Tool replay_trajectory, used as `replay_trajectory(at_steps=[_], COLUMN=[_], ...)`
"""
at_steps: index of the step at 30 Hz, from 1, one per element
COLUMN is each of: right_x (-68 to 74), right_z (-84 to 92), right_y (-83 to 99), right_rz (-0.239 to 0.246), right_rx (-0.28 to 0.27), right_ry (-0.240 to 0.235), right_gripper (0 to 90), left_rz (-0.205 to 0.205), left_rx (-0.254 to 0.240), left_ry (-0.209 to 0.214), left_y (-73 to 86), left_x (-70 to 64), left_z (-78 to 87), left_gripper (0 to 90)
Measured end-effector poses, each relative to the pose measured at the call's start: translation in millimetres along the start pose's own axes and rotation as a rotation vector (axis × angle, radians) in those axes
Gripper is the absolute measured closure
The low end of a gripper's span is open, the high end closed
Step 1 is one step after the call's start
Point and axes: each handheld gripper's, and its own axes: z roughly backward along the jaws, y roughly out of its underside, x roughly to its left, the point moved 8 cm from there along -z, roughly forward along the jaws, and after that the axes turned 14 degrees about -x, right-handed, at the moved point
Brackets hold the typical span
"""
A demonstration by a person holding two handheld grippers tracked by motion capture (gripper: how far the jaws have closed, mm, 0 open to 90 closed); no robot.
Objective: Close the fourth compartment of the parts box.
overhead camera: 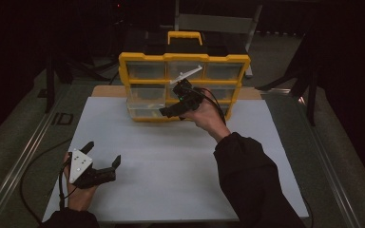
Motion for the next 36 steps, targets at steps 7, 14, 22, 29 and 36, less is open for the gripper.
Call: replay_trajectory(at_steps=[7, 14, 22, 29, 36], right_x=[2.3, 3.3, 4.9, 5.3, 9.3], right_z=[-1.2, -2.5, -4.5, -8.6, -14.7], right_y=[9.7, 15.0, 22.6, 24.4, 25.8], right_rz=[0.026, 0.000, 0.086, 0.116, 0.130], right_rx=[0.008, -0.007, 0.010, 0.004, -0.017], right_ry=[-0.010, -0.005, 0.015, 0.050, 0.041], right_gripper=[18.4, 41.6, 72.9, 90.0, 90.0], left_rz=[0.002, 0.003, 0.004, 0.003, 0.005], left_rx=[0.000, -0.002, -0.003, -0.005, -0.004], left_ry=[-0.001, -0.002, -0.001, -0.002, -0.001], left_y=[-0.2, -0.5, -0.6, -0.9, -0.6], left_x=[-0.3, -0.1, -0.3, -0.2, -0.4], left_z=[0.2, 0.0, 0.0, 0.1, -0.1], left_gripper=[0.3, 0.3, 0.3, 0.3, 0.3])
